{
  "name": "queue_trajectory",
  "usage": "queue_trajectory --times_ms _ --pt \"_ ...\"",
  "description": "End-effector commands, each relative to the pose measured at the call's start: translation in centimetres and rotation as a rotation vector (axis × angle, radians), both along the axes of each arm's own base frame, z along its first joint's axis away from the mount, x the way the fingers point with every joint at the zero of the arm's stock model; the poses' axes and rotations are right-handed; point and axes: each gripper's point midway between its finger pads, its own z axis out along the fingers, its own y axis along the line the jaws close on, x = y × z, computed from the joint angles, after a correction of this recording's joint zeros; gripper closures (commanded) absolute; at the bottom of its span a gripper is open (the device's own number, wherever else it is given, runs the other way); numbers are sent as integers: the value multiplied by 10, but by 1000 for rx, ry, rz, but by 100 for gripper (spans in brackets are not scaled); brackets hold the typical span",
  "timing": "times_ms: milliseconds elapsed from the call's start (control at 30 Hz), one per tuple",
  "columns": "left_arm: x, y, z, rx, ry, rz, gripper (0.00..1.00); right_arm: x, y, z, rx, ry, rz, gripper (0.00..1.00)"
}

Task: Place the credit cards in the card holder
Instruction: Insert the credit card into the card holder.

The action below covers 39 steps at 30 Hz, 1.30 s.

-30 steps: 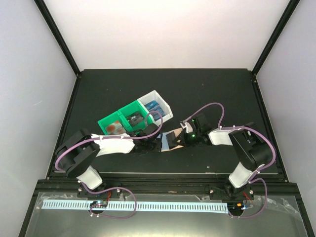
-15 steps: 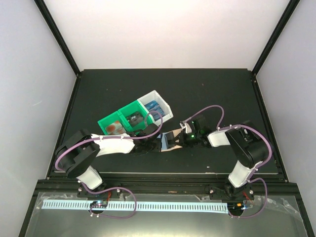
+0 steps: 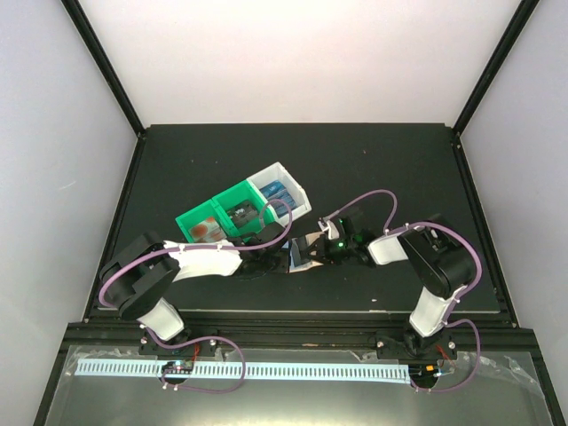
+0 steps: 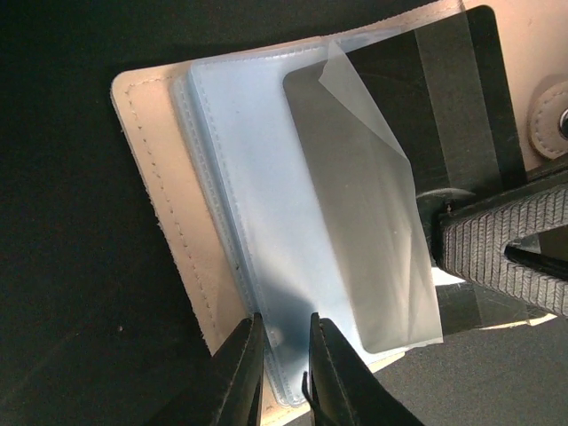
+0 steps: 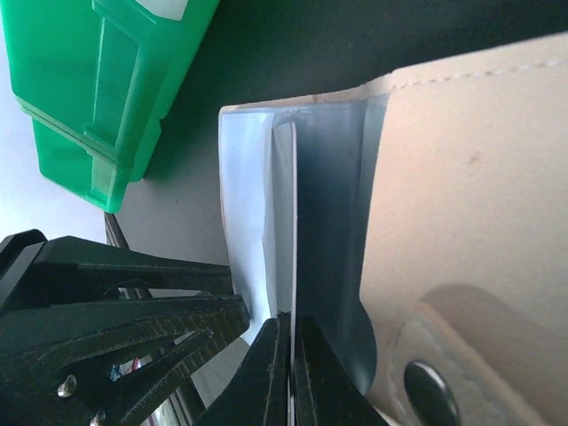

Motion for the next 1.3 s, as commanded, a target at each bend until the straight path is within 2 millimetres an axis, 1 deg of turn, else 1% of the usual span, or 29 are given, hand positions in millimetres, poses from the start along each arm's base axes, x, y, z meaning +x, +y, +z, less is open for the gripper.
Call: queue_trajectory --times_ms 0,100,300,400,633,800,933,1000,1100,1267 --pt "-1 2 -3 12 -8 10 83 -2 1 -6 -51 9 -13 93" --pt "-1 3 -2 11 -12 9 83 0 -4 -4 -92 -9 -30 84" --pt "-1 2 0 1 -18 9 83 5 -12 7 -183 -57 -61 56" --pt "-2 0 1 -9 -17 3 83 7 -12 9 -224 -68 -64 48" --pt "-3 0 0 -19 -13 5 83 6 -12 1 -393 -90 -56 45" --pt "-4 1 -3 -15 -6 6 83 0 0 -2 -440 -111 -4 45" --pt "-4 1 -4 -17 -5 7 83 -7 14 -1 -439 -133 61 45" --pt "-4 2 -3 -20 -8 10 82 -7 16 0 -438 -142 75 46" --pt "-3 3 2 -24 -22 18 81 -3 12 3 -462 -166 60 46" --pt "-1 5 14 -43 -55 26 78 10 0 16 -529 -230 1 46"
